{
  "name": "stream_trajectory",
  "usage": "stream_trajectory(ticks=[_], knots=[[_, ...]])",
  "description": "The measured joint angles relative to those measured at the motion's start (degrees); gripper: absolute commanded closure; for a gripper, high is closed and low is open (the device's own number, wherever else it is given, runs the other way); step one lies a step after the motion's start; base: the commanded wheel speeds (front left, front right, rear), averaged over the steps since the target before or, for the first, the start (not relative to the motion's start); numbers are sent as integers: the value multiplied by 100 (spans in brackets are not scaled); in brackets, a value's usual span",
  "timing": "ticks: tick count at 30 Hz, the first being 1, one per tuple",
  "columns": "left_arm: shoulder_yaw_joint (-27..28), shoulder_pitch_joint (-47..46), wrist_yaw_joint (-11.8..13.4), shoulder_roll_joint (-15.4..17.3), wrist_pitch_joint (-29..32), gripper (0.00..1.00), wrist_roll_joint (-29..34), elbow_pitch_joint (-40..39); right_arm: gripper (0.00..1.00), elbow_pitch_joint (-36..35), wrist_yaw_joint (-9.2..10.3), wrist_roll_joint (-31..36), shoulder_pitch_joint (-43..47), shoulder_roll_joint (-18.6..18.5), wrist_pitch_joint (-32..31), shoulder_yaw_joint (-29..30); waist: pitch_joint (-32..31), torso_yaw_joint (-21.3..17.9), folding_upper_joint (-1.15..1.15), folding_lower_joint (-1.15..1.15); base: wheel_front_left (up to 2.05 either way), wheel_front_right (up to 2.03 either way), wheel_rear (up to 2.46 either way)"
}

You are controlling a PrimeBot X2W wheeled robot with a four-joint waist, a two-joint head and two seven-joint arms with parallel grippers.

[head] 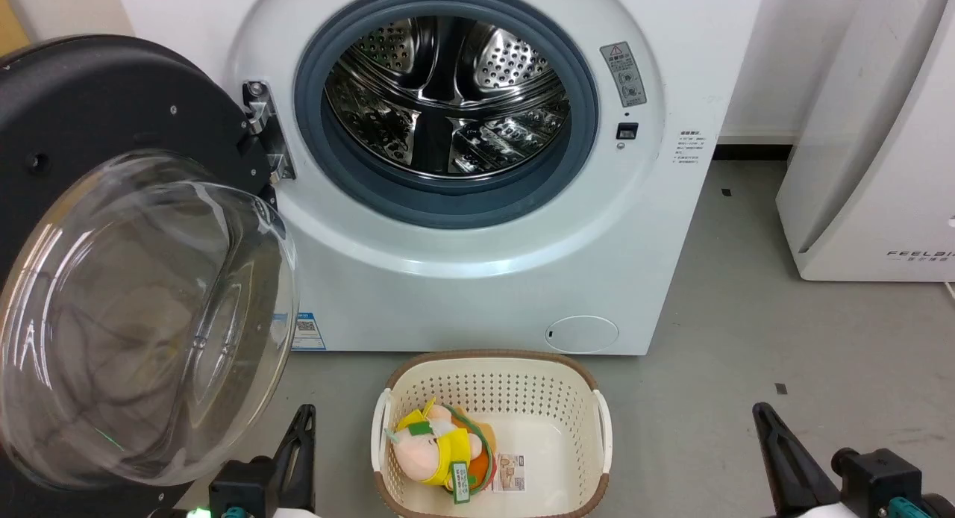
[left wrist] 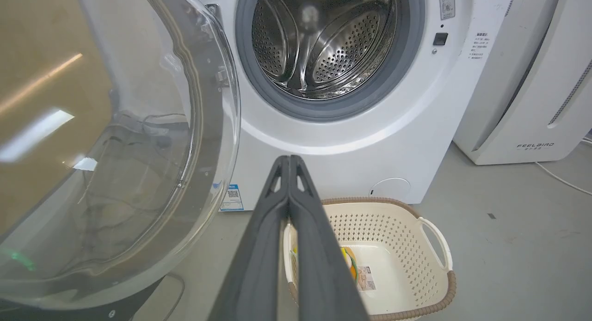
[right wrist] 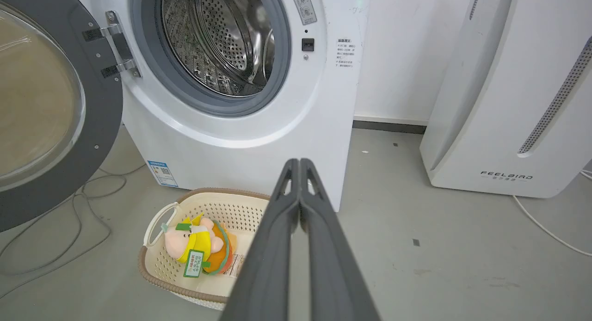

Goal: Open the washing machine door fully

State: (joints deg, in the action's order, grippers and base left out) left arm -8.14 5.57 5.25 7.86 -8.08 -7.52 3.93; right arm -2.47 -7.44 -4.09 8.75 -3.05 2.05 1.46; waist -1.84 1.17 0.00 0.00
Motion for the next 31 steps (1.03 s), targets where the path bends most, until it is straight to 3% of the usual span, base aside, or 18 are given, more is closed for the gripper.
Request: stream_trajectory(ticks=[31], knots=[[302,-197,-191,-178,281,100,249,-147,100,79,0,162,-327,0,-91,-45,68,-43,0,0,0,0,0]])
